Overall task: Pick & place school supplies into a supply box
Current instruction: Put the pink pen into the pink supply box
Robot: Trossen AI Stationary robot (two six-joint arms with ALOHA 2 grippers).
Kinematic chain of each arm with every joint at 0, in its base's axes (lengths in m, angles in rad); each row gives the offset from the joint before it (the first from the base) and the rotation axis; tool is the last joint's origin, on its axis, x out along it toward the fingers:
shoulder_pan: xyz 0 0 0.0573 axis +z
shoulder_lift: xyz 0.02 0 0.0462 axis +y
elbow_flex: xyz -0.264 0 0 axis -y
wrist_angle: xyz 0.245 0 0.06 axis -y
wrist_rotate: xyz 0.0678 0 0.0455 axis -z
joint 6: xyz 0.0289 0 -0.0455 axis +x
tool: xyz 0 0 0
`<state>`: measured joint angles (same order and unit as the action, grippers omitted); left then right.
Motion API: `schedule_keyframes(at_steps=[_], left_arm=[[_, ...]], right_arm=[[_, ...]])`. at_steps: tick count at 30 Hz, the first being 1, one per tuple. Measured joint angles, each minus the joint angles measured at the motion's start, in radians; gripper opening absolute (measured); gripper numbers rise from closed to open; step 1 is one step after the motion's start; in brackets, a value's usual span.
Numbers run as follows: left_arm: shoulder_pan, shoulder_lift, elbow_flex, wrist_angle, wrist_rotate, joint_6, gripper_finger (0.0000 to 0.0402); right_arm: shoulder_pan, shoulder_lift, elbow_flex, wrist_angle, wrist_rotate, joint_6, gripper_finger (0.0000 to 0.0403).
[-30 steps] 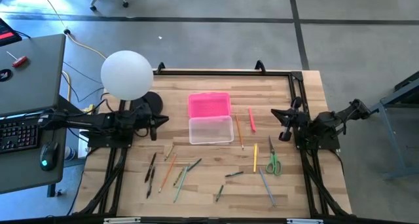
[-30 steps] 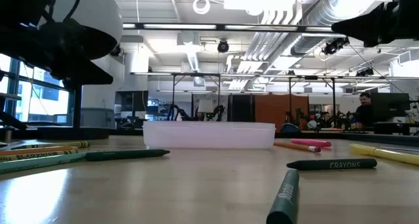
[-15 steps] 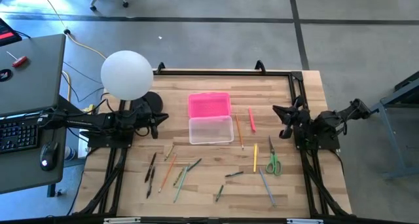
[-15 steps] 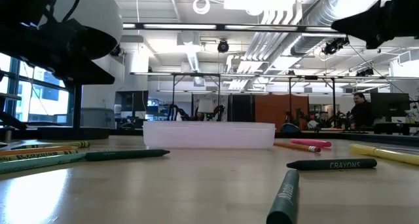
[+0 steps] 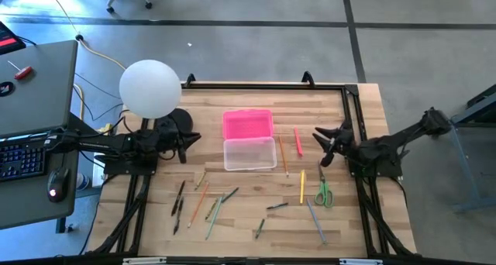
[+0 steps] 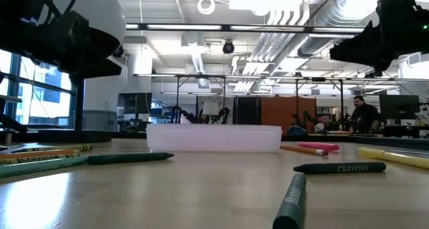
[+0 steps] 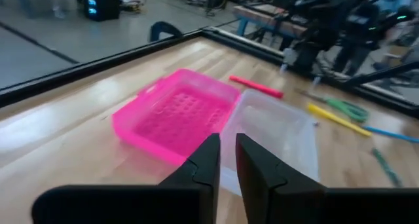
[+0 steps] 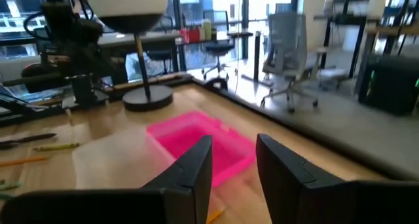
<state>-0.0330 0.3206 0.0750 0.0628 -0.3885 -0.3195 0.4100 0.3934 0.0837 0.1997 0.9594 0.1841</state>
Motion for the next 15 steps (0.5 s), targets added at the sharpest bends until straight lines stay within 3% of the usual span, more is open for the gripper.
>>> schedule_keyframes(at_steps=[8,15], left_arm=[[0.0,0.019,0.0,-0.003,0.02,-0.006,0.0194],[0.0,0.077,0.001,-0.005,0.021,-0.001,0.0219]], right_arm=[[0.0,0.183,0.0,0.001,0.015,0.214,0.0099],[-0.005,0.351,0.0,0.004,0.105,0.398,0.0099]])
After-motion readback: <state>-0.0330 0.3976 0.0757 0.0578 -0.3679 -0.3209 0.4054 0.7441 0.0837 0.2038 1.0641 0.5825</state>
